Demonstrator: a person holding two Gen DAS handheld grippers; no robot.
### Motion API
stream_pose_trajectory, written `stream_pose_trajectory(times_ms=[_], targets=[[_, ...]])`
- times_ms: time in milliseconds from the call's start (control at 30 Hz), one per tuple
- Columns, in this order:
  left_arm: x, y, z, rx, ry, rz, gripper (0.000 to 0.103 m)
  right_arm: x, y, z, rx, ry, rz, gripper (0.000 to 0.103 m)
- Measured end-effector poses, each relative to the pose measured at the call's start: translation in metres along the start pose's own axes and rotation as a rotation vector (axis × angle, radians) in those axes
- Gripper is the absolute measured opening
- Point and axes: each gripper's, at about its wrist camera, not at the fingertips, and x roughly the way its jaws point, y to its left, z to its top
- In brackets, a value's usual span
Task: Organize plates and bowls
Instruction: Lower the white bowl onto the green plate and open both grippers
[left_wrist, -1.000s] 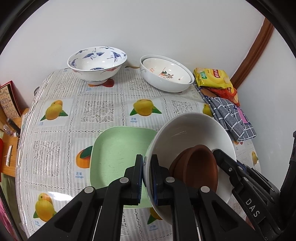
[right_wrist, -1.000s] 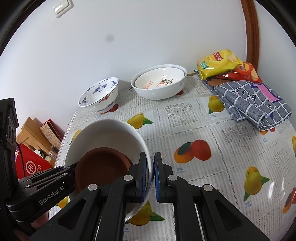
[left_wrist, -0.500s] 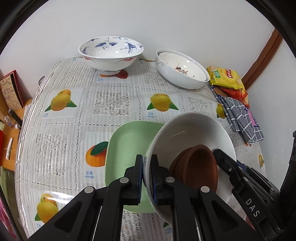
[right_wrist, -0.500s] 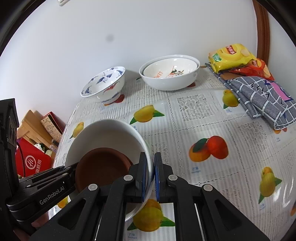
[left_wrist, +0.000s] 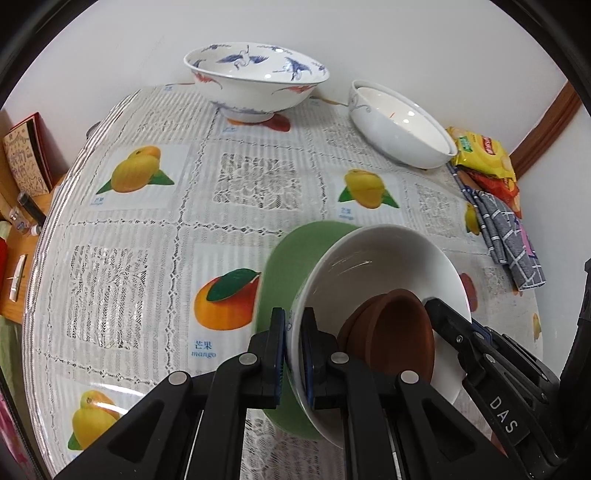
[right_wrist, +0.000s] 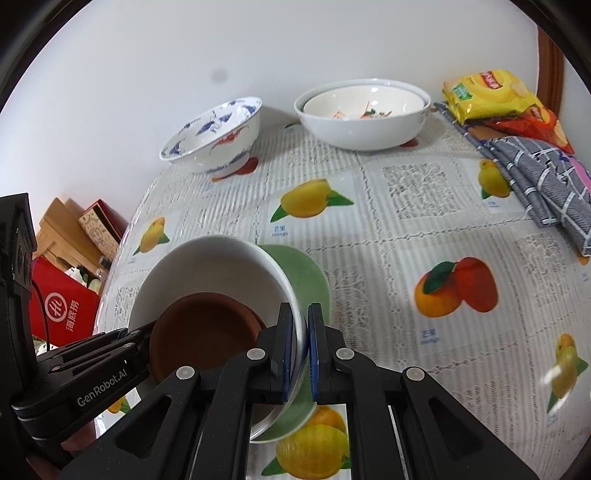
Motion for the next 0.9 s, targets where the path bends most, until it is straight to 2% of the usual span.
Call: stream_pose_trajectory(times_ms=[133,467,667,833,900], targets=[[0.001,-0.0044,0.0038,0.02,-0.016,0.019,0.009,0.0041,0.0007,0.0031,-0.006,-0.004,-0.004,0.008],[0.0053,0.0,0.0094,-0.003,-0.002,-0.021,0.01,0.0066,-0.0024,0.0073,-0.013,-0.001,0.006,0.008],[0.0061,-0.0021,0.0106,0.016,0.005,-0.011,0.011,0.0068,-0.0034,0.0074,-0.019,0.0,0.001,0.009],[0.0014,-0.0013,0.0105,0.018,0.002,-0.009,0.015,0.0034,-0.0051,0.0086,-0.024,-0.001,0.019,0.011],[-0.0029,-0.0026,0.0106,0.032,-0.005,-0.01,0.022,-0.0016,-0.0057,0.0093,-0.025,-0.012,0.024,0.012]])
